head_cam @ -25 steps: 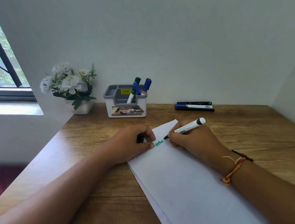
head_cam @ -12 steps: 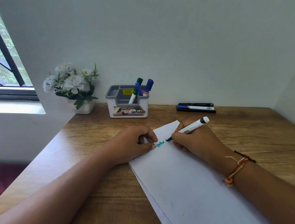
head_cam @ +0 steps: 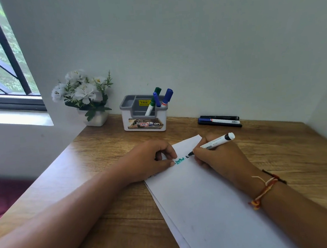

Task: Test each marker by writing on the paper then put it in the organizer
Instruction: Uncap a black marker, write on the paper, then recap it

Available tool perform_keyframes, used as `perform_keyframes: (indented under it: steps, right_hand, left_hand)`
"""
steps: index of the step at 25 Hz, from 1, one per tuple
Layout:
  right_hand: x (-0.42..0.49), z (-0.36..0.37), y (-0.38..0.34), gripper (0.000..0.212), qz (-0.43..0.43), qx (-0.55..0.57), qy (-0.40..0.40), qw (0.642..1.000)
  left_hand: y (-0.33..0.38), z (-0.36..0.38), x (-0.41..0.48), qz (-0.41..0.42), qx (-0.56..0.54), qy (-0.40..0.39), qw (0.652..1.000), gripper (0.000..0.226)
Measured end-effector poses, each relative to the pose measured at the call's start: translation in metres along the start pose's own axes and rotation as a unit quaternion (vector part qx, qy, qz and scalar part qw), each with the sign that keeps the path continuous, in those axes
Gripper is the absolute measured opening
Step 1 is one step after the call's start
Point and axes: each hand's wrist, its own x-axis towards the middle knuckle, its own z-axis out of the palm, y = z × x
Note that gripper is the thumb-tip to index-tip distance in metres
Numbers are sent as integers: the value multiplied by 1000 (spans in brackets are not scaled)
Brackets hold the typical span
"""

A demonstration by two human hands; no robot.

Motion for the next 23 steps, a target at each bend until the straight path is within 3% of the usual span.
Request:
perform_keyframes:
  steps: [23]
  right_hand:
    - [0,-1,1,12,23,-4,22,999]
  left_hand:
    - [1,0,0,0,0,-9,1000,15]
